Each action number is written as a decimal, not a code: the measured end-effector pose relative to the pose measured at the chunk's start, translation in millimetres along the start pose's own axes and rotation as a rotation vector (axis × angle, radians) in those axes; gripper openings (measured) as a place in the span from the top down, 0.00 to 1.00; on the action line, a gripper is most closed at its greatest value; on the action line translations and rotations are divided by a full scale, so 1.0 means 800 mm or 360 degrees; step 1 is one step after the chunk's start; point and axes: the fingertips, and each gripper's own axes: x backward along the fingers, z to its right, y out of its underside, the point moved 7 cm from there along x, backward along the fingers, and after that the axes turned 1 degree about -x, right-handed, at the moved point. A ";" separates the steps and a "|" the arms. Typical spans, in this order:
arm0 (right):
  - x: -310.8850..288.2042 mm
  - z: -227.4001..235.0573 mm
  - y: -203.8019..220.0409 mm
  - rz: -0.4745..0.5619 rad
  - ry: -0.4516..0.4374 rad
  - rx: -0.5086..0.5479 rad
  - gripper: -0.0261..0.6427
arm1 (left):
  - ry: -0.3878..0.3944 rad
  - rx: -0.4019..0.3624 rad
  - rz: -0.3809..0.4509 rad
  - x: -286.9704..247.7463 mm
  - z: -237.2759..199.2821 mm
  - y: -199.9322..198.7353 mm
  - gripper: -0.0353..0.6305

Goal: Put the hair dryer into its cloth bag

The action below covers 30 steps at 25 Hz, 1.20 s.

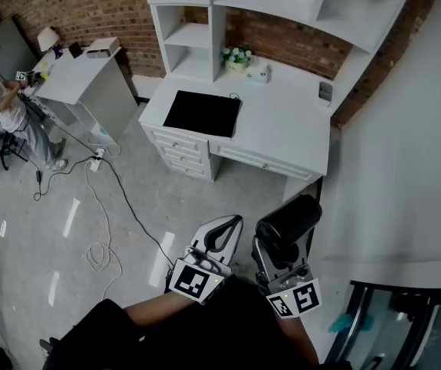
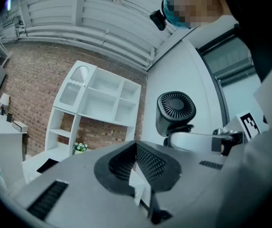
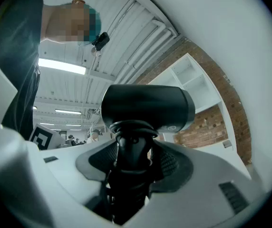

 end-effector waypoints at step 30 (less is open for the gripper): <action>-0.046 0.016 0.040 -0.0168 -0.0120 -0.0126 0.61 | -0.0309 -0.0027 -0.0198 0.031 -0.046 0.045 0.92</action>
